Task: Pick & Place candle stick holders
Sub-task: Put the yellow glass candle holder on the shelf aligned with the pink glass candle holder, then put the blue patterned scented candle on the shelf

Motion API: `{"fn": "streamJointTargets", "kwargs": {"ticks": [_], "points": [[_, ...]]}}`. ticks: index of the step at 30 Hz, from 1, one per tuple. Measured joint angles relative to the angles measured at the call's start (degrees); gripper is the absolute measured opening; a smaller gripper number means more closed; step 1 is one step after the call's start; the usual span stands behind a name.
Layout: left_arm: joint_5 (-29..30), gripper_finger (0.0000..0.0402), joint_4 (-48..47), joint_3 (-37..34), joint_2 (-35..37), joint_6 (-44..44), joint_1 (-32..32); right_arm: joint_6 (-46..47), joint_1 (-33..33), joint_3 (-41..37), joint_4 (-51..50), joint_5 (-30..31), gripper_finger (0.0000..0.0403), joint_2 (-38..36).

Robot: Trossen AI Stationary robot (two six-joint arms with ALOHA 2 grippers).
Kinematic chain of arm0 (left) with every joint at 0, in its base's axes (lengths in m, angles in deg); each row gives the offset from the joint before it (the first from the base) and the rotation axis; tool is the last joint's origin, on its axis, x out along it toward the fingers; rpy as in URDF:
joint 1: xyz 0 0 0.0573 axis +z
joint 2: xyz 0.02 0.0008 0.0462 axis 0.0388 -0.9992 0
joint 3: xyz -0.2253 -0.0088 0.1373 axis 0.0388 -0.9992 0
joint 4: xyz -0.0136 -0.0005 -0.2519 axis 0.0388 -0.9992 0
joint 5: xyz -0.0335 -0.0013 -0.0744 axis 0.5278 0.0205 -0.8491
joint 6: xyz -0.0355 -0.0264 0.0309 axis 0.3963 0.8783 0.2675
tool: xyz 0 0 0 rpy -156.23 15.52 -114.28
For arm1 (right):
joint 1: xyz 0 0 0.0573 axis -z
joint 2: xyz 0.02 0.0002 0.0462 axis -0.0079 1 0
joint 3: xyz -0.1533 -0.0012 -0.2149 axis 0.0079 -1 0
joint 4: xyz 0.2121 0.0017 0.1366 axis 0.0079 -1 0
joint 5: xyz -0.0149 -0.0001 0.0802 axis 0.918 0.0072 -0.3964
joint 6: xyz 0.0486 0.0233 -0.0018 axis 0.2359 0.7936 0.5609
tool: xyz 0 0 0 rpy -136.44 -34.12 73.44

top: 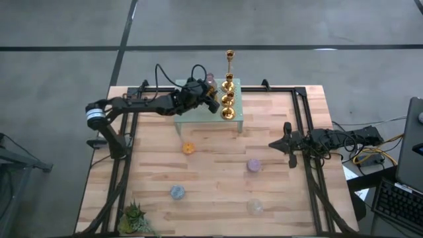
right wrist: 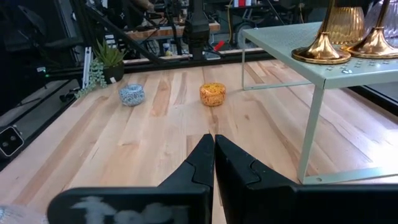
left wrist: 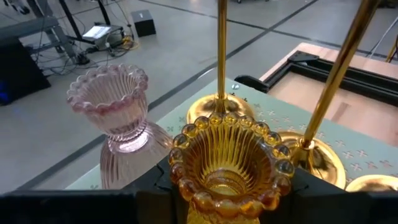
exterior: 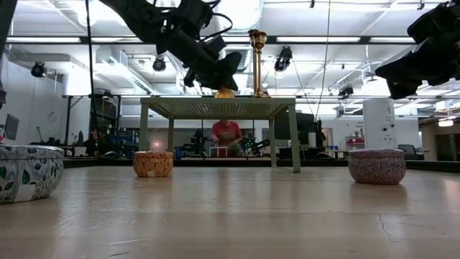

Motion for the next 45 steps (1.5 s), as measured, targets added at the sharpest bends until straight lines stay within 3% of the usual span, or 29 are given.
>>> {"fn": "streamJointTargets", "kwargs": {"ticks": [15,32,45], "points": [[-0.06,0.0149,-0.33,0.00,-0.39,-0.16,0.07,0.00,-0.01,0.01,0.00,-0.01,0.0008,0.00],[-1.58,0.0274,-1.16,-0.15,-0.19,-2.12,0.00,0.00,-0.02,0.00,0.00,0.00,0.0008,0.00],[-2.67,0.0286,-3.61,-0.15,5.21,-2.99,-0.09,0.00,0.00,0.00,0.04,-0.01,0.0008,0.00]]}}
